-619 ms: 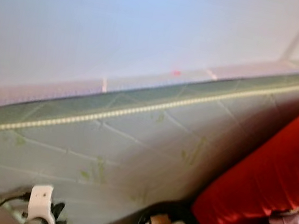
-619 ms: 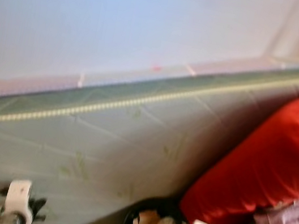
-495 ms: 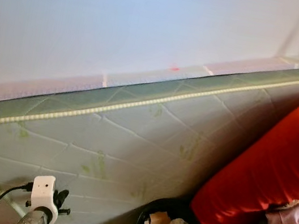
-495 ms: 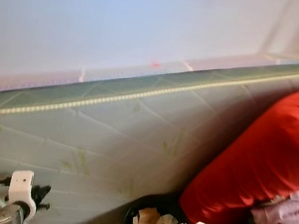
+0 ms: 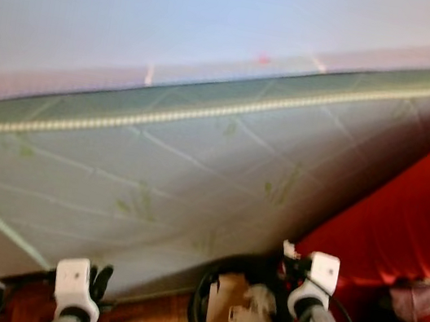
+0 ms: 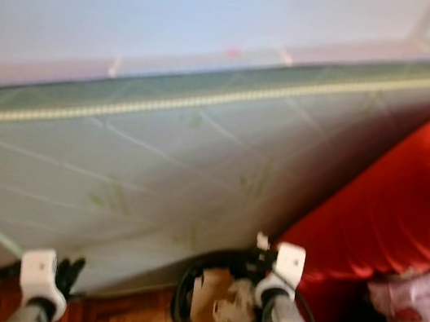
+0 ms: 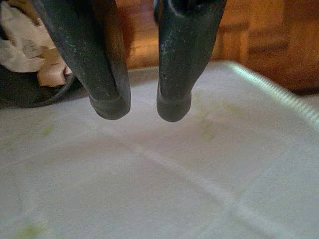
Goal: Clean up the room
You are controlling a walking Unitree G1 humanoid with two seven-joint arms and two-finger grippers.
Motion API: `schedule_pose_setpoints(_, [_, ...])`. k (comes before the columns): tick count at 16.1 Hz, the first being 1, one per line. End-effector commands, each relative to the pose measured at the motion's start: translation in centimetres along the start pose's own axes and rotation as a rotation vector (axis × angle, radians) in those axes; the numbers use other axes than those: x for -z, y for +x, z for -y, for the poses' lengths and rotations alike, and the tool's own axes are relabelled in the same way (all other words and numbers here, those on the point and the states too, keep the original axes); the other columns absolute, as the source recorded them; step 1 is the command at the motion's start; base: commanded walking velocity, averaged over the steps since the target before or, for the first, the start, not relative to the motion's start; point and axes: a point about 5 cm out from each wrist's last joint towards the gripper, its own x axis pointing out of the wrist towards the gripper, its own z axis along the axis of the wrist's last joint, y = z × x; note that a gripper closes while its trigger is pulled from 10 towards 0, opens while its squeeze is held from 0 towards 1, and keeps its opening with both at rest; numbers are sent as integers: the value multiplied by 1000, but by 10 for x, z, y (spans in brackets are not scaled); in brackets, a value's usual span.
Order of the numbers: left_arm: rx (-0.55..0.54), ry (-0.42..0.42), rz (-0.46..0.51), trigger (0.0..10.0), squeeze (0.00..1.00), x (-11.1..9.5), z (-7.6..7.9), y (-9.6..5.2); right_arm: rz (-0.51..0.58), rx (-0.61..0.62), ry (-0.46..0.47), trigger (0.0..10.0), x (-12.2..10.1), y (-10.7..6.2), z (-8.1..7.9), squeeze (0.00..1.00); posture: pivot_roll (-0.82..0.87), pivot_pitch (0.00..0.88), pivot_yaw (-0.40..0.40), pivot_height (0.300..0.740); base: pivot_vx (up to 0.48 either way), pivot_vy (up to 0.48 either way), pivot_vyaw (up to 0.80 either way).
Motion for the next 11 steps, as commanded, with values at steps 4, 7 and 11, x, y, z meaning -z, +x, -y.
schedule_pose_setpoints(4, [-16, 5, 8, 10000, 0, -1, -4, -5, -29, 10, 7, 10000, 7, -2, -1, 0, 105, 187, 12, 722, 0, 0, 0])
schedule_pose_setpoints(7, [3, 3, 60, 10000, 0, -17, 1, -2, -6, 19, -23, 10000, -1, 2, -1, 0, 110, 228, 7, 722, 0, 0, 0])
schedule_pose_setpoints(11, [24, 9, 99, 10000, 0, -26, 7, -2, -55, 4, -65, 10000, 0, 3, -1, 0, 128, 273, -15, 702, 0, 0, 0])
